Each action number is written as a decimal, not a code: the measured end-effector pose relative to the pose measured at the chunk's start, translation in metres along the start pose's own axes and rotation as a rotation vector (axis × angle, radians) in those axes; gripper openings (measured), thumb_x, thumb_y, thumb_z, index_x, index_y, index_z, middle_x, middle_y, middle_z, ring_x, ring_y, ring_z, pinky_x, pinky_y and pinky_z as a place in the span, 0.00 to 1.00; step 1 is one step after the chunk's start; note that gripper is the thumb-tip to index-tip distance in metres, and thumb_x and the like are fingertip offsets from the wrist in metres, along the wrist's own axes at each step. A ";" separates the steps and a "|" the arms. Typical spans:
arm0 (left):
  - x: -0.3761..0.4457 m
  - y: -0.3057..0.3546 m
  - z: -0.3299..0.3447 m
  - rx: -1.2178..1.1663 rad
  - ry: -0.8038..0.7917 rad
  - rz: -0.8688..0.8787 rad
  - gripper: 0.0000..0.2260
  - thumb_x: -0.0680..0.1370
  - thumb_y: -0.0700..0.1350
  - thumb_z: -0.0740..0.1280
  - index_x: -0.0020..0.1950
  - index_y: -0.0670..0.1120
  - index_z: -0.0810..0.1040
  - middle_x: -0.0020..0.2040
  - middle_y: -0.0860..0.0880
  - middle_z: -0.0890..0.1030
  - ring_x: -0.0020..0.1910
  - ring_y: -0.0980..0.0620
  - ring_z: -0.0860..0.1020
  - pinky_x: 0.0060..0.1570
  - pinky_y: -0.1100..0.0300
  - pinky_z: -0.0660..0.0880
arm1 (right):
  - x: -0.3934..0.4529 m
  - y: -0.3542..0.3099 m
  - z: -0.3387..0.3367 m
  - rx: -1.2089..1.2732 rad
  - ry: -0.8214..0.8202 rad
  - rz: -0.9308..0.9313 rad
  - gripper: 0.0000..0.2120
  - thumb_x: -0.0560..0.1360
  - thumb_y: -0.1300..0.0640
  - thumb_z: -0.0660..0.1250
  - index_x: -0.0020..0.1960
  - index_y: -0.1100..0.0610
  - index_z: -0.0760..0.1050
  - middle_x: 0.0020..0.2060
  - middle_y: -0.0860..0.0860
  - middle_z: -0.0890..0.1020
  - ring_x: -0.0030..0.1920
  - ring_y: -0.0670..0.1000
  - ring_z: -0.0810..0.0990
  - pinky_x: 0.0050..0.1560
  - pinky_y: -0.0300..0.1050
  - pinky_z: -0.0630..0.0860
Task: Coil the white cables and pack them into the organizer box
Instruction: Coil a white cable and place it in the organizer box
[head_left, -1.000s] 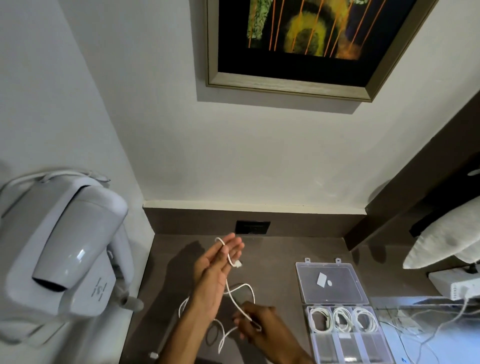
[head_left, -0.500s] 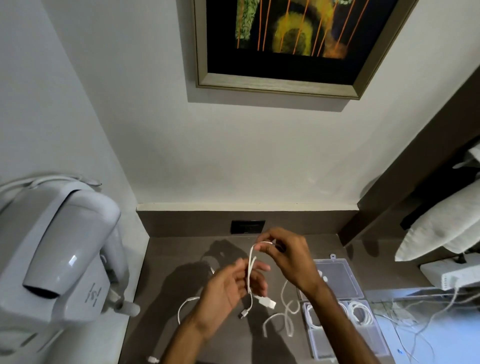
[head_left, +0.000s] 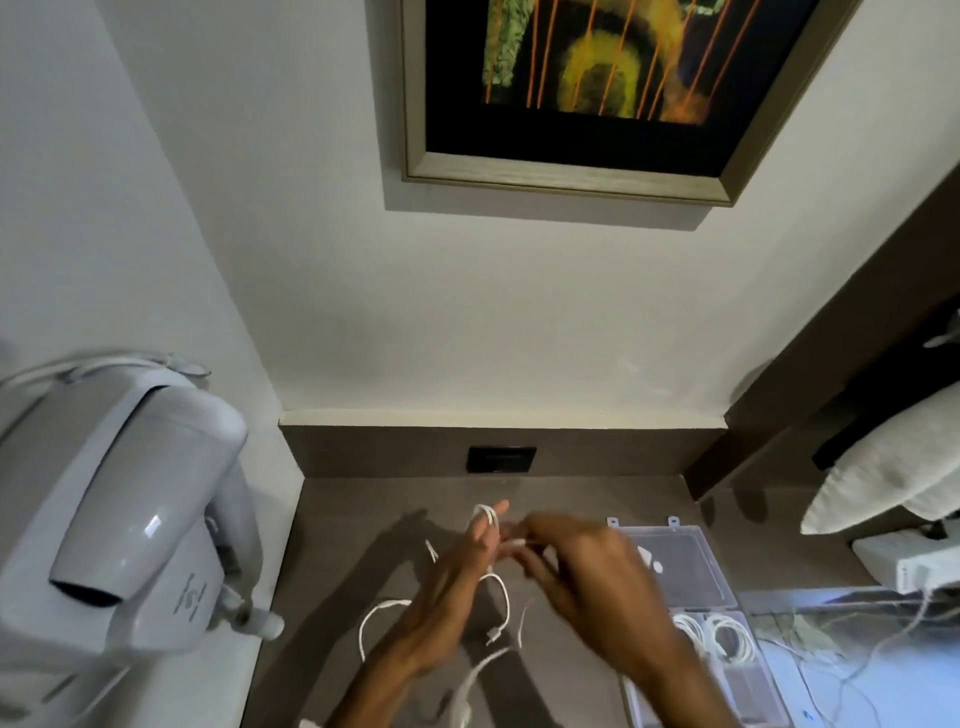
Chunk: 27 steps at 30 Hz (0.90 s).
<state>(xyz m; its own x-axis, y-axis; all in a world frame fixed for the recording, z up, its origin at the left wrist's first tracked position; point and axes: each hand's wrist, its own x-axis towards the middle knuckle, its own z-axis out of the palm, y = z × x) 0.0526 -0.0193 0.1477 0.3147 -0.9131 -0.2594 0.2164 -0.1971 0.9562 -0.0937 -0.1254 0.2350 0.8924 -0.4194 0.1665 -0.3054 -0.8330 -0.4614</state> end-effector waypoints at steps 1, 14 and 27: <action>-0.010 0.011 0.011 -0.026 -0.067 -0.018 0.47 0.55 0.81 0.68 0.63 0.49 0.78 0.49 0.51 0.87 0.58 0.50 0.84 0.56 0.61 0.78 | 0.009 0.007 -0.011 -0.005 0.011 -0.020 0.07 0.82 0.43 0.64 0.54 0.42 0.78 0.45 0.38 0.85 0.44 0.38 0.82 0.44 0.32 0.78; -0.033 0.058 -0.003 -0.683 -0.173 0.081 0.51 0.74 0.76 0.49 0.75 0.32 0.66 0.66 0.30 0.76 0.66 0.36 0.75 0.73 0.45 0.68 | -0.012 0.056 0.081 0.620 -0.156 0.247 0.10 0.84 0.55 0.67 0.48 0.45 0.85 0.34 0.46 0.86 0.38 0.39 0.81 0.43 0.41 0.77; -0.033 0.033 0.015 -0.132 -0.082 -0.085 0.52 0.66 0.82 0.51 0.68 0.41 0.77 0.51 0.35 0.83 0.49 0.41 0.81 0.55 0.52 0.76 | 0.027 0.038 -0.020 0.001 0.103 -0.006 0.03 0.80 0.46 0.69 0.52 0.42 0.81 0.40 0.38 0.85 0.38 0.38 0.82 0.41 0.41 0.81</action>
<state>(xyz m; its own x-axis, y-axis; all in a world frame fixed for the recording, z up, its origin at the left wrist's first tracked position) 0.0355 -0.0012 0.1893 0.2147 -0.9223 -0.3214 0.3597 -0.2313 0.9039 -0.0882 -0.1755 0.2399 0.8552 -0.4494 0.2581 -0.2999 -0.8353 -0.4607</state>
